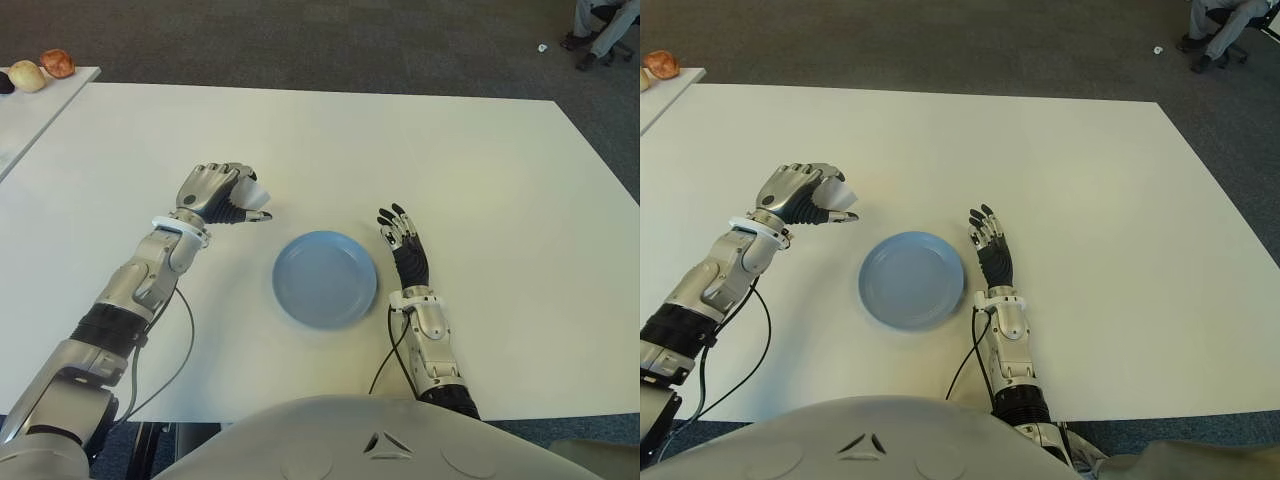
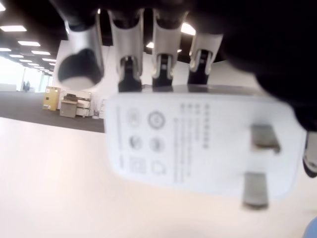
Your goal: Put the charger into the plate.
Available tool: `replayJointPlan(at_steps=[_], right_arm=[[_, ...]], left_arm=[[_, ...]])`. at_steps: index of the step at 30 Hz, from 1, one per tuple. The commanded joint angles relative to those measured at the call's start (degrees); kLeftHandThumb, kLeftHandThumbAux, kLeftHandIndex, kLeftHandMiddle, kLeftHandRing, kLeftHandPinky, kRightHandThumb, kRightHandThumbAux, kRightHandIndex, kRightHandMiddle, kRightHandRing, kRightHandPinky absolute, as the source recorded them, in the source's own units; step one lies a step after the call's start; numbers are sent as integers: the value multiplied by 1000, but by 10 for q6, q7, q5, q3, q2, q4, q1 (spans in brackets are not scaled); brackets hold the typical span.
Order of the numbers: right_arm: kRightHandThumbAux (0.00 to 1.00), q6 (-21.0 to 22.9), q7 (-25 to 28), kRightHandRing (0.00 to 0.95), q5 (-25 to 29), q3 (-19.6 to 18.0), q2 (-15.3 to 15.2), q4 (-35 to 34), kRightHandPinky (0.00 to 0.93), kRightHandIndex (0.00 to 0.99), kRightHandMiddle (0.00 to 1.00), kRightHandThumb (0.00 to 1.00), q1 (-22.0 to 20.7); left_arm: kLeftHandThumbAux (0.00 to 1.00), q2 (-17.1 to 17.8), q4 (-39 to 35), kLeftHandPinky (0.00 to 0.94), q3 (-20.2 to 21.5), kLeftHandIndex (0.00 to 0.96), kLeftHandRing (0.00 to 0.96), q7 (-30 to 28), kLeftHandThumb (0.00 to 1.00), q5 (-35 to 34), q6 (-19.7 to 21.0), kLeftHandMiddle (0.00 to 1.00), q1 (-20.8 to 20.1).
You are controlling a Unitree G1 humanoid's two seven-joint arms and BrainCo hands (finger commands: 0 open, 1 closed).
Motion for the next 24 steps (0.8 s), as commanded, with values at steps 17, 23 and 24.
replayJointPlan(at_steps=[17, 23, 24], right_arm=[[483, 2, -1, 140, 5, -4, 13, 18, 76, 71, 189, 0, -7], [483, 1, -2, 142, 4, -5, 13, 20, 84, 73, 188, 0, -8], [483, 2, -2, 141, 4, -6, 13, 21, 85, 73, 187, 0, -9]], left_arm=[[698, -13, -66, 873, 13, 442, 892, -29, 752, -2, -11, 904, 20], [698, -27, -122, 869, 15, 442, 892, -43, 752, -2, 0, 905, 40], [697, -28, -126, 868, 15, 442, 892, -44, 752, -3, -2, 906, 41]])
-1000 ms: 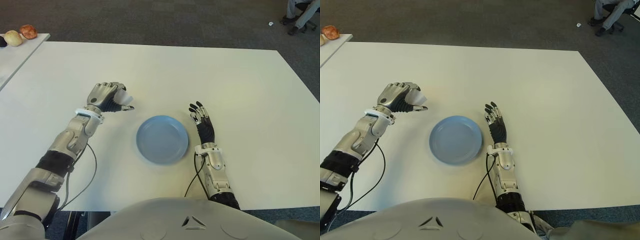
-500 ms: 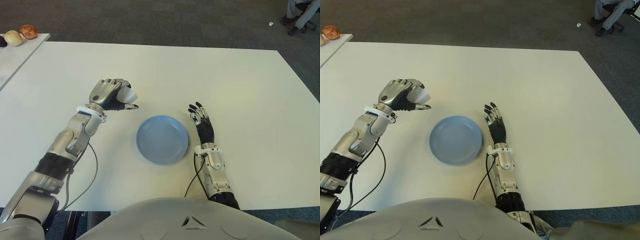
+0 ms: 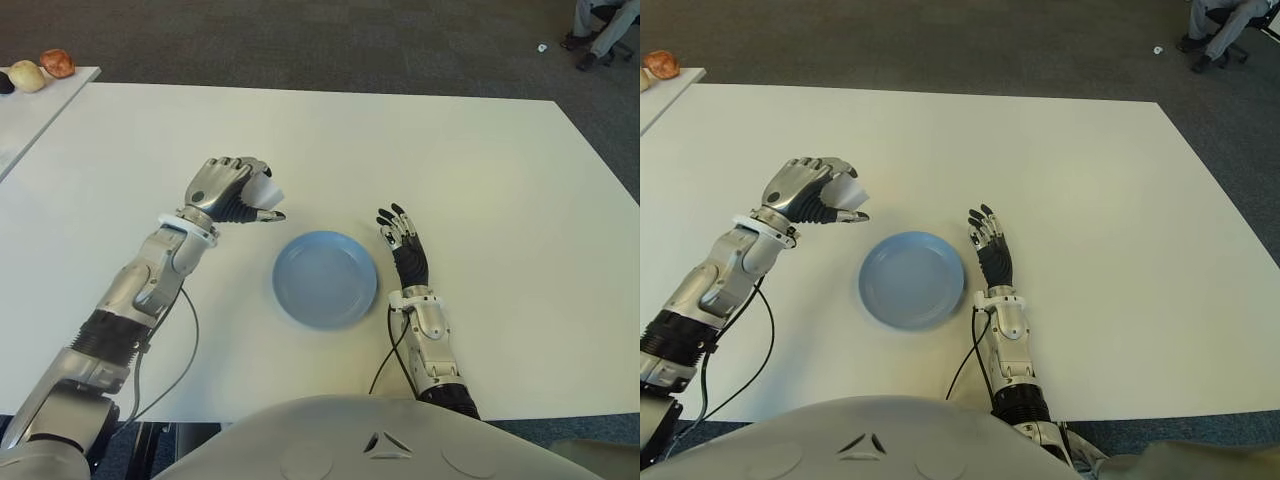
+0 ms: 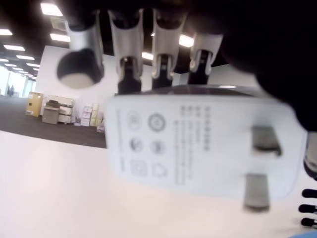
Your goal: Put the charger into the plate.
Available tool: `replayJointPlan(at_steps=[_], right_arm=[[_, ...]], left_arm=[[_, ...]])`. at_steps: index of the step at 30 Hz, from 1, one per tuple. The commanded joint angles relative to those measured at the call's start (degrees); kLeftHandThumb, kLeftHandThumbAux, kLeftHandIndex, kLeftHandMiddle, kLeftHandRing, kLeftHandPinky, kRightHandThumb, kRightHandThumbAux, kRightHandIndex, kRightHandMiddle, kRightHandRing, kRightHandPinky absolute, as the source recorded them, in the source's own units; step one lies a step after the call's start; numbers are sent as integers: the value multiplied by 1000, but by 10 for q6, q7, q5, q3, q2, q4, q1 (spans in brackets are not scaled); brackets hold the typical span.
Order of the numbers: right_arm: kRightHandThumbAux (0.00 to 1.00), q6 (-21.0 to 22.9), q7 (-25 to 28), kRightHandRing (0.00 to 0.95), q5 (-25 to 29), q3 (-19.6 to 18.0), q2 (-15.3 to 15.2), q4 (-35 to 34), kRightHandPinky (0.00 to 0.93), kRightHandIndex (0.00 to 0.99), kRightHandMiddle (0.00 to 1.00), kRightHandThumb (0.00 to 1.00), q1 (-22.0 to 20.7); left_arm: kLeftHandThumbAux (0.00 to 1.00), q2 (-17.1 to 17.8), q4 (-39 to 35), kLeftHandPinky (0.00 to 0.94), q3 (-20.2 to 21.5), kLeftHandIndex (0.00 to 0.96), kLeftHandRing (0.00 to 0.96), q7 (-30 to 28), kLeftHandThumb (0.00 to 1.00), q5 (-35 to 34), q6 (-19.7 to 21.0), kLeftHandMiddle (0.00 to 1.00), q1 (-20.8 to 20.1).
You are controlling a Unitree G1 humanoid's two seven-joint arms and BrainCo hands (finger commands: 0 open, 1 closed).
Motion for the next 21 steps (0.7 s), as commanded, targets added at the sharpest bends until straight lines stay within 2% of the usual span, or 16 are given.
replayJointPlan(at_steps=[1, 10, 21], right_arm=[[483, 8, -3, 140, 5, -5, 12, 15, 83, 73, 186, 0, -6], [485, 10, 0, 136, 7, -7, 11, 20, 85, 68, 179, 0, -10], [484, 6, -3, 138, 3, -8, 13, 27, 84, 65, 181, 0, -16]], left_arm=[[697, -15, -33, 866, 5, 442, 891, -18, 752, -3, 1, 906, 17], [698, -47, -87, 853, -7, 442, 885, -41, 752, 8, 10, 903, 37], [698, -73, -119, 835, -24, 442, 876, -71, 753, 25, 9, 896, 49]])
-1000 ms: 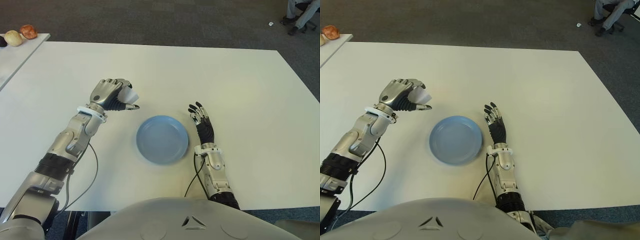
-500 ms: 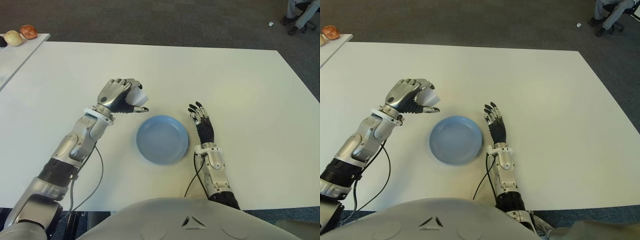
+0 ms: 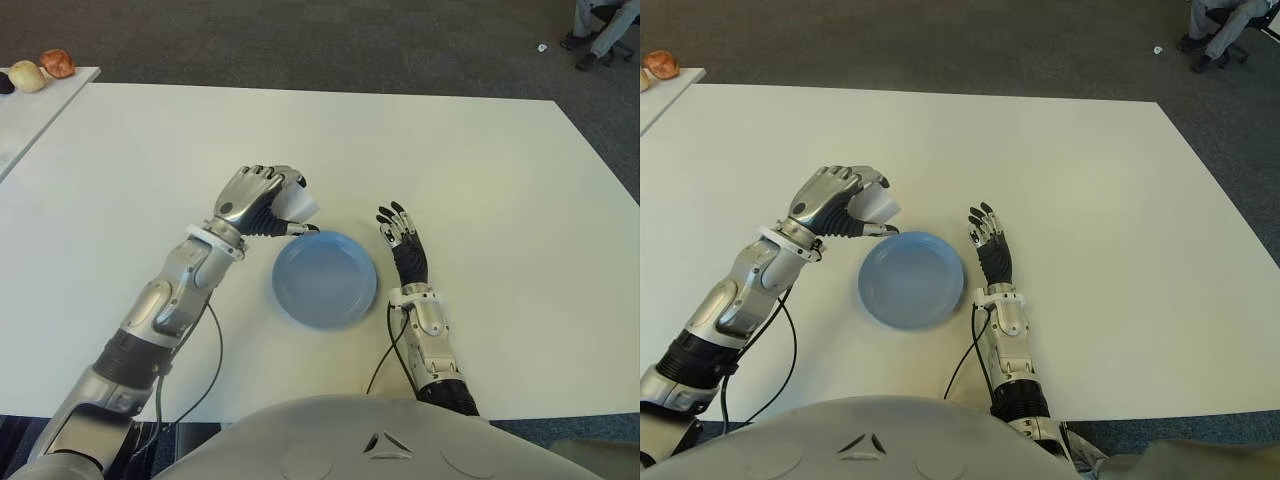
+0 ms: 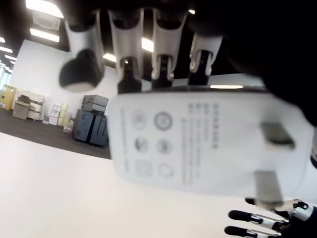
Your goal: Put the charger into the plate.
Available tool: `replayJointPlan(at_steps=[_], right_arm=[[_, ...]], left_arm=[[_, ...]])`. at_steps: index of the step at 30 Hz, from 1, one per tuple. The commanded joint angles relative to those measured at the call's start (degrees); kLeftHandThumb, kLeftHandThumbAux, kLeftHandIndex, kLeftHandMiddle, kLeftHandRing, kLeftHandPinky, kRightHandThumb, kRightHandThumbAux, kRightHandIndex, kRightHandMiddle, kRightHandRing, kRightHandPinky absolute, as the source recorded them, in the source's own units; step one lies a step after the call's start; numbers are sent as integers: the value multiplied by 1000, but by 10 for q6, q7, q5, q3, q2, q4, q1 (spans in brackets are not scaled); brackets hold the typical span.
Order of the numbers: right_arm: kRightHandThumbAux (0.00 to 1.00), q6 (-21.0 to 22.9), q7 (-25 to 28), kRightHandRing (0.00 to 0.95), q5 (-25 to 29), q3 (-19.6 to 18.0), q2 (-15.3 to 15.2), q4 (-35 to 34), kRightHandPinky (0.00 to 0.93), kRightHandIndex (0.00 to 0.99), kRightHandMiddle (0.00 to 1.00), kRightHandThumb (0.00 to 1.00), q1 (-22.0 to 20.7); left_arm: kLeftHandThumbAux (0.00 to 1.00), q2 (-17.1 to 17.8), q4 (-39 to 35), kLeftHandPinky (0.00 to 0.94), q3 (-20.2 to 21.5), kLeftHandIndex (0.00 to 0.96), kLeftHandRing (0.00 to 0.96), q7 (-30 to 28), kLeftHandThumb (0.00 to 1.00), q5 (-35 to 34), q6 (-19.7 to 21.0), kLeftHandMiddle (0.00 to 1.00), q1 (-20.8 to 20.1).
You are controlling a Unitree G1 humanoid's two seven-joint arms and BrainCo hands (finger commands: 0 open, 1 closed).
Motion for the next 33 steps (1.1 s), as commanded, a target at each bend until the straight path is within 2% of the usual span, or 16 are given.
replayJointPlan(at_steps=[1, 18, 33], right_arm=[[484, 5, -2, 138, 4, -4, 12, 13, 84, 65, 181, 0, -2], [490, 0, -6, 124, 1, -6, 15, 23, 84, 60, 164, 0, -8], [502, -2, -17, 101, -9, -2, 13, 27, 82, 57, 139, 0, -10]], left_arm=[[697, -9, -12, 835, -12, 442, 876, -21, 753, 10, -1, 895, 5], [697, -40, -2, 828, -51, 443, 875, -21, 753, 54, -9, 893, 4], [697, -49, 1, 843, -62, 443, 875, -7, 752, 70, -27, 888, 10]])
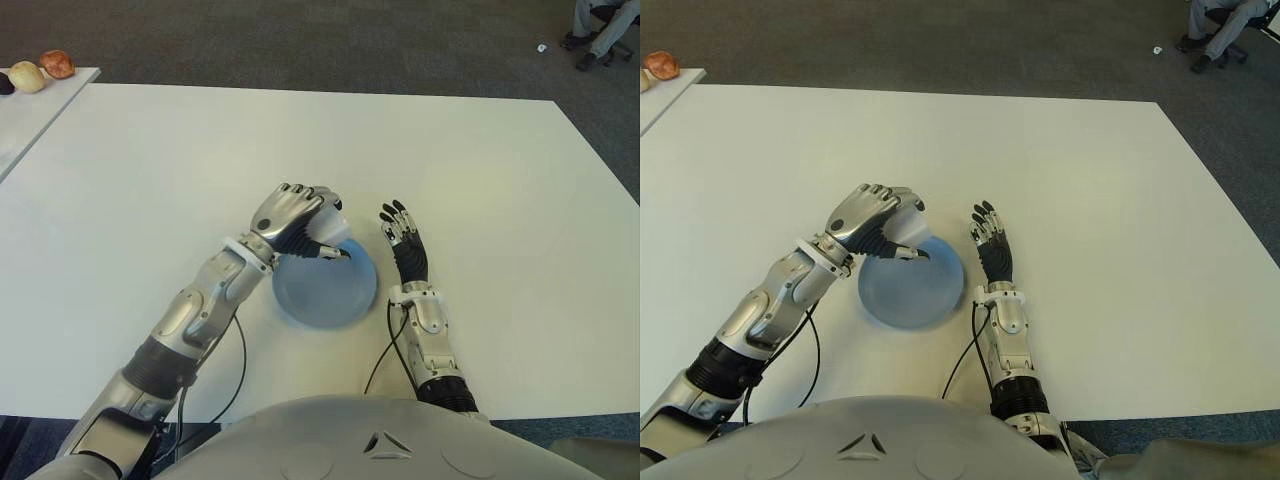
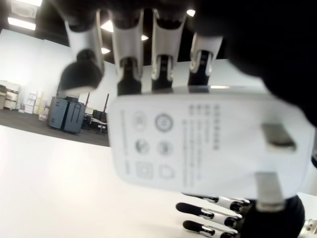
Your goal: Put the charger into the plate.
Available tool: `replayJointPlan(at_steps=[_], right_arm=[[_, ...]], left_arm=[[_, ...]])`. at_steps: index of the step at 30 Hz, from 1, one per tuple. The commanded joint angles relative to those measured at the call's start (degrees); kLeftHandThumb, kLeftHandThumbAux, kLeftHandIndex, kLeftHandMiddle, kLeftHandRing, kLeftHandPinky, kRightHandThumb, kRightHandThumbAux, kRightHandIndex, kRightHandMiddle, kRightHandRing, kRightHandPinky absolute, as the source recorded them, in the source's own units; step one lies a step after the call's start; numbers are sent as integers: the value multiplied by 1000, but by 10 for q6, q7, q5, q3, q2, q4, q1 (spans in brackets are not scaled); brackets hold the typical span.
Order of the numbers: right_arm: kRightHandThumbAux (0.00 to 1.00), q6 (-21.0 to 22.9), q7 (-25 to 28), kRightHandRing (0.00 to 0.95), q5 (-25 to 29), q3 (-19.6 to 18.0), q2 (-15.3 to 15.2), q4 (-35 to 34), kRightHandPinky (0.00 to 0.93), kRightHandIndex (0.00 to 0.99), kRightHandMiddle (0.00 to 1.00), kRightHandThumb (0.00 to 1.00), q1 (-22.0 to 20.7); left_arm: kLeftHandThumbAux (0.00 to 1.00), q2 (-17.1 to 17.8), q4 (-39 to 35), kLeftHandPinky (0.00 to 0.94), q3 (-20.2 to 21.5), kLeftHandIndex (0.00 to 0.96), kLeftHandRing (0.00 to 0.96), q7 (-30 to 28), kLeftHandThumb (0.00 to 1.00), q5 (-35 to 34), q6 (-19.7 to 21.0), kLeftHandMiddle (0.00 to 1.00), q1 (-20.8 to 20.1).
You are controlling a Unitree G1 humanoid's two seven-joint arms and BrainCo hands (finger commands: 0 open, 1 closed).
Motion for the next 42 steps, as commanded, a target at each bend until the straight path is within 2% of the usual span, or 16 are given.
replayJointPlan(at_steps=[1, 7, 9, 10, 11, 12, 13, 14, 15, 18, 27, 42], right_arm=[[503, 6, -4, 101, -3, 0, 12, 13, 83, 57, 139, 0, 0], [510, 7, -2, 102, -2, 2, 12, 11, 79, 59, 140, 0, 2], [516, 9, -1, 101, -1, 2, 12, 10, 71, 56, 137, 0, 1], [517, 9, -2, 101, -1, 2, 12, 10, 70, 56, 138, 0, 1], [520, 9, -2, 101, -2, 2, 12, 10, 68, 57, 138, 0, 1], [522, 9, -3, 104, -3, 2, 12, 10, 70, 59, 142, 0, 1], [522, 9, -3, 105, -3, 2, 12, 10, 70, 59, 144, 0, 1], [523, 8, -4, 107, -3, 2, 12, 10, 65, 61, 147, 0, 1], [523, 7, -4, 107, -3, 2, 13, 10, 62, 63, 149, 0, 1], [525, 3, -5, 111, -5, 3, 12, 12, 47, 73, 160, 0, 1], [537, 0, -5, 106, -7, 2, 11, 14, 13, 79, 167, 0, 0], [522, 13, 0, 104, 6, 0, 13, 10, 63, 77, 157, 0, 1]], left_arm=[[697, -3, 10, 849, -5, 443, 876, 12, 752, 10, -11, 888, 4], [697, -4, 14, 851, -6, 443, 872, 12, 751, 0, -27, 882, 3], [695, 5, 30, 802, -8, 439, 824, 6, 739, -3, -40, 836, -4], [654, 11, 40, 702, -8, 406, 739, 3, 693, -3, -47, 754, -9], [596, 21, 35, 552, -12, 357, 614, -23, 624, 3, -43, 632, -13], [536, 27, 31, 382, -14, 258, 405, -43, 529, 7, -39, 423, -15], [515, 31, 24, 322, -17, 222, 330, -65, 495, 12, -32, 348, -16], [480, 34, 19, 215, -18, 157, 211, -78, 435, 14, -29, 229, -16], [457, 40, 12, 146, -19, 115, 135, -100, 396, 18, -22, 153, -16], [392, 50, -11, 47, -22, 37, 44, -150, 305, 26, -8, 50, -12], [284, 58, -45, 1, -19, 1, 1, -217, 179, 22, 5, 1, -12], [223, 60, -64, 0, -6, 0, 0, -245, 83, -4, -5, 0, -11]])
